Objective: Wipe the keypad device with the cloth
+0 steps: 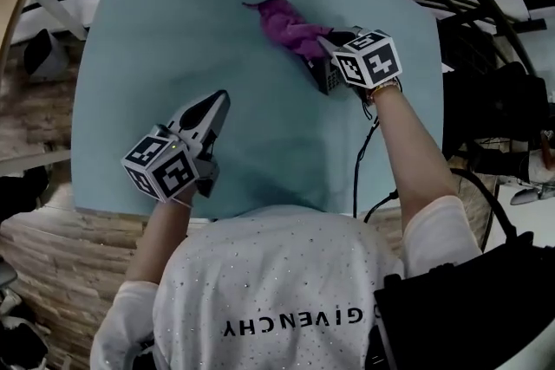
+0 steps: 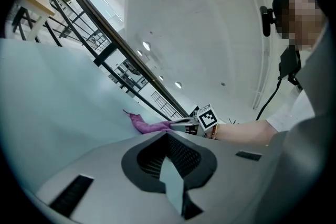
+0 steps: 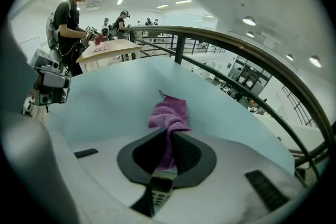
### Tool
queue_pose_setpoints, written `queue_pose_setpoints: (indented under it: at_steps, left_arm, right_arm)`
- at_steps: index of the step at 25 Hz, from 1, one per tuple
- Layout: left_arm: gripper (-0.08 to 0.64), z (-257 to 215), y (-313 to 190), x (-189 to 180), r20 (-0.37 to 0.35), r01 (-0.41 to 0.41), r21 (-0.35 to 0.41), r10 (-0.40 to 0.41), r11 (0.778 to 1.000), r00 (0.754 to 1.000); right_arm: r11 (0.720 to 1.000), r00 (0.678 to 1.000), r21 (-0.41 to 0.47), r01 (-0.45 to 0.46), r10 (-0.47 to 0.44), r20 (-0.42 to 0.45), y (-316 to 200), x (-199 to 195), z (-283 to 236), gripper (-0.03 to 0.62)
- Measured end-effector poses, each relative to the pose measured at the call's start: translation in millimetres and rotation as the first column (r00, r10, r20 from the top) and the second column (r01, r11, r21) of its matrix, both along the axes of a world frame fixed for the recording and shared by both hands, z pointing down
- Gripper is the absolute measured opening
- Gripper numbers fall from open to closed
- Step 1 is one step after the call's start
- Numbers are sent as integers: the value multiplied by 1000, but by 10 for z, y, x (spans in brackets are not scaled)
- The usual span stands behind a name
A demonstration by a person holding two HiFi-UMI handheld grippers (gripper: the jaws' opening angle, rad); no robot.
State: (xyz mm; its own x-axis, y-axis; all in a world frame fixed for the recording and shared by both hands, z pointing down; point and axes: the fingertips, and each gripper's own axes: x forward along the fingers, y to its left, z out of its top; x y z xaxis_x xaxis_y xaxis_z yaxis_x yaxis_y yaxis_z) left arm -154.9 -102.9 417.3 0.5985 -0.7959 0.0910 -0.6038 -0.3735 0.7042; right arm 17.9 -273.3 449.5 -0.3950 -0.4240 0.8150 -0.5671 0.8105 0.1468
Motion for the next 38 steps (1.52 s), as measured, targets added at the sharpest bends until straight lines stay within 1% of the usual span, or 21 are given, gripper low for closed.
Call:
queue_pose_setpoints:
  at_steps: [3,6,8,13,17,20,22,25,26,27,29,30,31,32,34,38]
  left_arm:
    - [5,61,32,54,2,45,-15,-45,999,999]
    - [5,78,74,82,15,74,-33,-74,997,997]
    - [5,83,114,131,28,87,-41,-86,995,996]
    - [5,58,222,326,77,132,-63,-127,989,989]
    - [5,63,310,486,97,197,-81,-189,977,977]
    - [5,8,367,563,104,252,-86,-243,964,964]
    - [5,-34,402,632,112,271,-87,-260,959,959]
    - [5,-73,470,756,123,283,-95,-271,954,955]
    - [6,-80,489,796,125,286,-100,-273,953,954]
    - [5,-91,501,838,124,290,-104,-276,951,953]
    - [5,-141,513,943,115,293,-105,-281,950,953]
    - [6,-181,520,1004,116,291,-98,-279,952,953]
    - [5,-227,532,1064,121,287,-90,-276,954,954]
    - [5,-272,551,1115,130,285,-81,-273,955,953]
    - [5,-349,600,1183,139,290,-72,-278,954,950]
    - [5,-476,652,1256,130,319,-44,-311,947,941]
  right_arm:
    - [1000,1000,1,-4,4,-10,-145,163,41,26]
    - [999,999,33,-14,15,-29,-327,334,-4,26]
    - [999,999,43,-30,31,-20,-438,464,-28,26]
    - [994,992,48,-95,91,88,-732,774,-47,26]
    - [983,971,62,-175,161,176,-950,1083,-83,26]
    - [966,946,42,-256,241,217,-1036,1360,3,26]
    - [948,922,47,-314,293,251,-1068,1574,38,26]
    - [905,860,84,-417,363,359,-1094,1822,-82,26]
    - [899,843,86,-429,364,397,-1079,1825,-126,26]
    - [907,834,76,-413,344,432,-1041,1767,-154,26]
    - [946,827,32,-322,265,496,-914,1538,-174,26]
    - [962,820,6,-273,229,524,-846,1421,-180,26]
    - [971,809,-17,-237,207,550,-787,1326,-194,26]
    - [976,795,-37,-216,198,574,-741,1257,-213,26]
    - [975,765,-71,-210,209,609,-691,1202,-236,26]
    - [959,725,-127,-253,275,632,-649,1289,-119,26]
